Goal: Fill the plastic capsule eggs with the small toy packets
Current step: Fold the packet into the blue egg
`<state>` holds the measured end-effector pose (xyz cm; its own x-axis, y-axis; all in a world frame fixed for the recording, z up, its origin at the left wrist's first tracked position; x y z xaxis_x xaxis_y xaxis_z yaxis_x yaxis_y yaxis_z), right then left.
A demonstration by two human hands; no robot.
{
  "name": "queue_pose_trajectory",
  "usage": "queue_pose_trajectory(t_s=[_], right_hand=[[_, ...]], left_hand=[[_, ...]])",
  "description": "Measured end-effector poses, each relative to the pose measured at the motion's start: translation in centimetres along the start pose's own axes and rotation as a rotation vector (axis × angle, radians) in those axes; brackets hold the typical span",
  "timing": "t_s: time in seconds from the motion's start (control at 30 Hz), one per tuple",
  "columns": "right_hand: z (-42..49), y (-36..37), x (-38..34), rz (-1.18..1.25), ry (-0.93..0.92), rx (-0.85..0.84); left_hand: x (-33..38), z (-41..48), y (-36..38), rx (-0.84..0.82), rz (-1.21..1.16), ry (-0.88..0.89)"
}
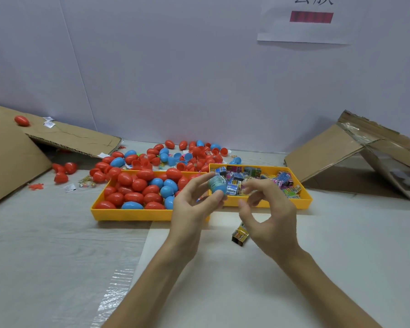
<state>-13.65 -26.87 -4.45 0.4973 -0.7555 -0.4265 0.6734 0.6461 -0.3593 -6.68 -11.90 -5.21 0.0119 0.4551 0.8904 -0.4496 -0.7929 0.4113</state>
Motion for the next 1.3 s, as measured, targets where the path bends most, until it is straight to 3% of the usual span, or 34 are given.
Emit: queue_pose_trajectory(t_s=[0.17,0.33,0.9,1.2,1.3], right_hand=[[0.01,0.87,-0.12,-0.034,-0.053,-0.117],[0.06,0.63,-0.59,-0.072,-0.105,-0.065],[-0.20,0.15,-0.08,-0.046,-0.057,0.031],[0.17,0.11,0.01,0.097,0.051,-0.037],[0.15,0.40,0.25,0.283,0.219,-0.060]], left_hand=[[-0.38,-0.02,0.41,-0.074,-0.016,-0.089],[0.01,-0.17,0.70,-0.136,-0.179,-0.103],[0.17,-0.23,0.79,-0.132,-0.159,-0.109],[-0.01,-0.17,0.76,-0.109,-0.141,-0.090],[0.14,-0.18,0.67,-0.110,-0.084,-0.048]])
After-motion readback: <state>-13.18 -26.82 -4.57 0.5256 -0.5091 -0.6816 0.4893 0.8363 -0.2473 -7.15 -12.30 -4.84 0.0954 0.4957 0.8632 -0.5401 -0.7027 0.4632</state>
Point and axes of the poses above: each hand's wrist, its own z-axis towards the middle knuckle, its own y-axis out of the palm, x = y × z, the point moved 3 cm from there along z, towards the middle knuckle, and after that the axes turned 3 degrees about -x, right-handed, at the moved point
